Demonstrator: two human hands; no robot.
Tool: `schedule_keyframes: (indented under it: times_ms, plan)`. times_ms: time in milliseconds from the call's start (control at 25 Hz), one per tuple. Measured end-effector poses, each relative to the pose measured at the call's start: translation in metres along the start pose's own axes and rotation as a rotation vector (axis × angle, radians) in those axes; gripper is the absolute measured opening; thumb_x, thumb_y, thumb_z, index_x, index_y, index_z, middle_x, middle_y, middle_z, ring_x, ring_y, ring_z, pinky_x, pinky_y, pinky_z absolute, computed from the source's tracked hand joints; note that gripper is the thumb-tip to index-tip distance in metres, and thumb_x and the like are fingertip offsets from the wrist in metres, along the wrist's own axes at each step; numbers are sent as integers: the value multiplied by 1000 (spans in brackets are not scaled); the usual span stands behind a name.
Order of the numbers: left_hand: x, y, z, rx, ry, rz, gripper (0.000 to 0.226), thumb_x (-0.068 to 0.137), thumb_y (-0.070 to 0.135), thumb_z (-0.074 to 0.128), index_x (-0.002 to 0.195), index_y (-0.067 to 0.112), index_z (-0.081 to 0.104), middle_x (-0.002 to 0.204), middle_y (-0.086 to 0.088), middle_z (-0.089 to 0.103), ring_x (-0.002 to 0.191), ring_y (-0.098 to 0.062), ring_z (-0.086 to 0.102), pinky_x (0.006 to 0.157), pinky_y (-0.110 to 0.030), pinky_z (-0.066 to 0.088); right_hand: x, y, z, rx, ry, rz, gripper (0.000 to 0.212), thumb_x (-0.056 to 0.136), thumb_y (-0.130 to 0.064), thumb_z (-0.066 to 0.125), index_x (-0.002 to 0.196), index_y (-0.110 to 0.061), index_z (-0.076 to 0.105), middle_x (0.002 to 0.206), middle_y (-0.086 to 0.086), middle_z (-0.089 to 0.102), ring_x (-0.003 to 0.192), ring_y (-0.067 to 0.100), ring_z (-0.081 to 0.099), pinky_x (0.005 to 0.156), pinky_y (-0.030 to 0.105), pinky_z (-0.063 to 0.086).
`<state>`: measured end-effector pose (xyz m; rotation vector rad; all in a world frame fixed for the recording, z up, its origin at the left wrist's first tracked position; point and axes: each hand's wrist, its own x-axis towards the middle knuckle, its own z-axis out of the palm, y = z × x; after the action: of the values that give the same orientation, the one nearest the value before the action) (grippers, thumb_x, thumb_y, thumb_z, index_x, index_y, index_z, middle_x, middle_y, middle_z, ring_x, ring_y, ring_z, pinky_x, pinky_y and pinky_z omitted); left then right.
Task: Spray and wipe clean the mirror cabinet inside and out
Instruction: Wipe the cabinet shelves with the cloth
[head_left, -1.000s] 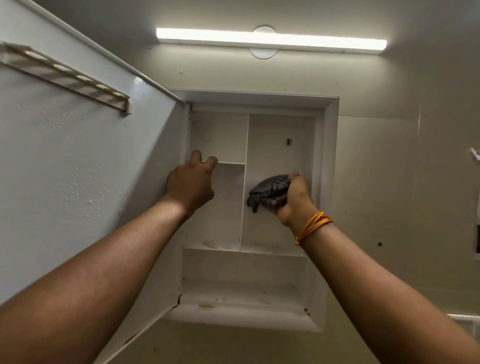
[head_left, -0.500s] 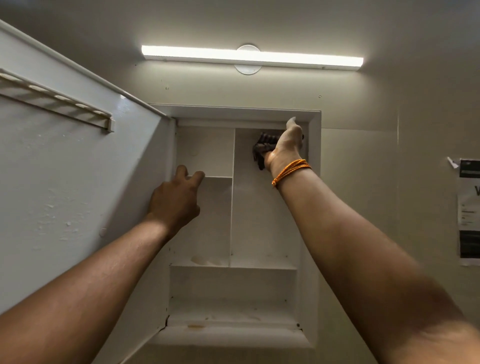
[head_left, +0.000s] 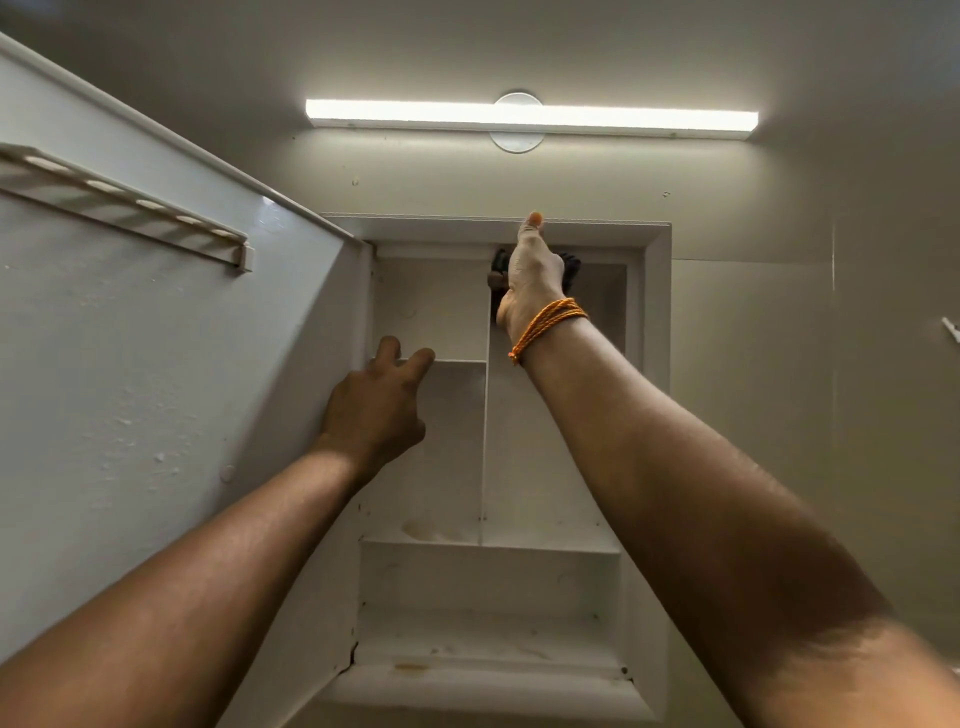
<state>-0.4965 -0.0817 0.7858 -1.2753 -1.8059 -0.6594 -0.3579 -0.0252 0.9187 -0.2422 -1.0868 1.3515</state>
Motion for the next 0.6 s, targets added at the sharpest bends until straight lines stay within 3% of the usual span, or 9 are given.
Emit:
schedule_keyframes:
  times_ms: [80,160,280,400,480,560,600]
  plan:
    - [0,0,0,6,-6,2,74,79,16,66,145,28,35,137,-10,38,82,-36,62,60,-30,45,4,5,-1,-80,22,-32,54,100,-54,50,114,-3,60,82,1,62,70,16,62,83,36,58]
    - [1,-1,0,14,-3,2,74,79,16,66,145,28,36,136,-10,38,81,-36,61,60,-30,44,15,12,-11,-99,18,20,43,98,-50,58,102,-7,61,89,6,68,71,18,65,71,33,61]
    - [-1,0,-1,24,5,5,73,79,16,67,145,27,36,134,-11,39,80,-37,61,59,-31,42,25,14,-40,-33,4,107,26,100,-14,49,117,0,63,96,15,71,68,24,71,53,31,61]
    - [-1,-1,-3,28,7,-1,71,78,17,68,142,26,39,131,-12,40,79,-39,61,61,-33,46,21,6,-63,51,-59,131,30,90,-1,54,117,2,68,108,20,74,89,35,75,68,44,64]
    - [-1,2,-5,41,4,-5,70,76,19,69,139,26,41,128,-12,41,79,-40,62,63,-35,49,20,-2,-72,-20,-74,39,23,83,9,58,101,-1,70,99,21,74,81,36,75,73,53,63]
    - [-1,5,-6,63,2,-11,69,75,20,70,138,25,41,128,-12,42,81,-39,63,62,-35,47,20,-11,-79,-345,-99,-194,31,79,8,57,99,-12,71,101,14,73,91,35,73,81,53,62]
    - [-1,6,-7,68,1,-14,69,75,20,70,138,24,42,128,-13,42,81,-39,63,62,-34,46,20,-17,-82,-652,-130,-376,35,78,3,57,103,-17,72,103,6,72,96,30,70,86,45,60]
